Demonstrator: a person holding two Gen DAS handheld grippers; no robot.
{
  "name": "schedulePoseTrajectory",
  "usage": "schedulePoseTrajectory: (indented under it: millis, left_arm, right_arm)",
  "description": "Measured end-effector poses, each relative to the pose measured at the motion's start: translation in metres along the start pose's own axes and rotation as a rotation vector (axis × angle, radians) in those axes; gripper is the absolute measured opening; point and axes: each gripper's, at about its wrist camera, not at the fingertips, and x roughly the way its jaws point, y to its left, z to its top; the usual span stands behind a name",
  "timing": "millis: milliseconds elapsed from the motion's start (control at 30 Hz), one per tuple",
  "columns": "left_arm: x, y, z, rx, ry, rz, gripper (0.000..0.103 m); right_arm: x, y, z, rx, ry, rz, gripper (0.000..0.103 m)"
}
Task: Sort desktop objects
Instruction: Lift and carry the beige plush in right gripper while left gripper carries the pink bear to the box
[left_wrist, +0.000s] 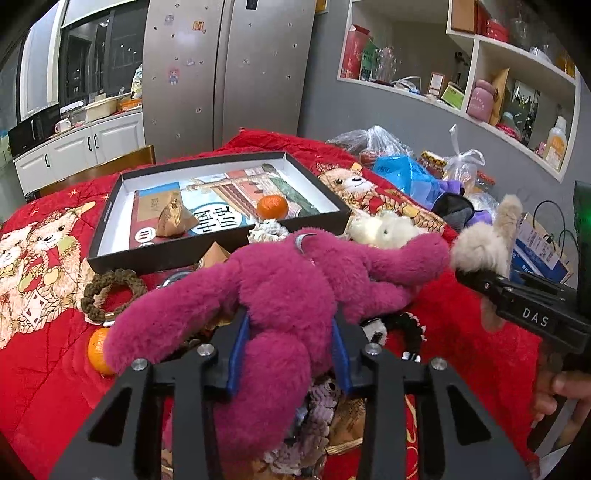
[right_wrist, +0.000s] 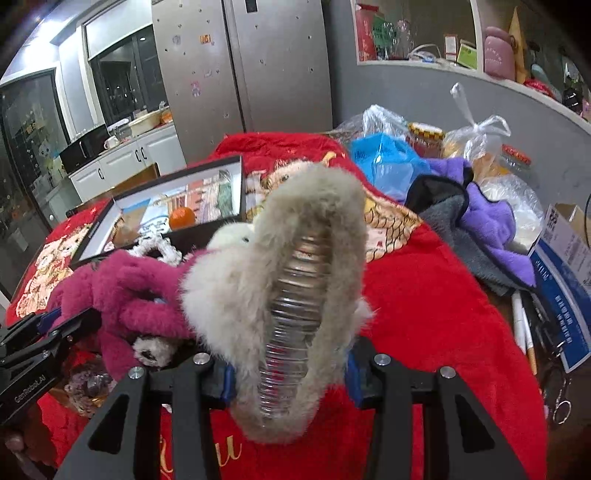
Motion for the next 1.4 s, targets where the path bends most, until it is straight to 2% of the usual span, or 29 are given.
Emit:
schedulePoseTrajectory:
  millis: [200,500,667,1033,1400]
  left_arm:
    - [-0.019,0.002,0.002,-0.011,-0.031,-0.008,0.037]
    - [-0.063,0.015,0.018,-0.034,-0.115,0.021,0.037]
    - [-0.079,0.032,0.022,-0.083,-0.133,0.043,0.037]
    - [-0.106,0.053,0.019,-0.119,-0.146,0.072,0.037]
    - [-0.126,0.073,0.022,-0.157,-0.167,0.135,0.038]
  right_arm:
    - [-0.019,0.005,0.005,-0.011,-0.044,0.01,0.045]
    - [-0.042,0.013,0.01,-0.022,-0.085,0.025,0.045]
    - [-0.051,0.033,0.018,-0.056,-0.104,0.061,0.045]
    - [-0.068,0.081,0.03,-0.13,-0.139,0.128,0.045]
    - [-0.071,0.129,0.041,-0.217,-0.148,0.213,0.045]
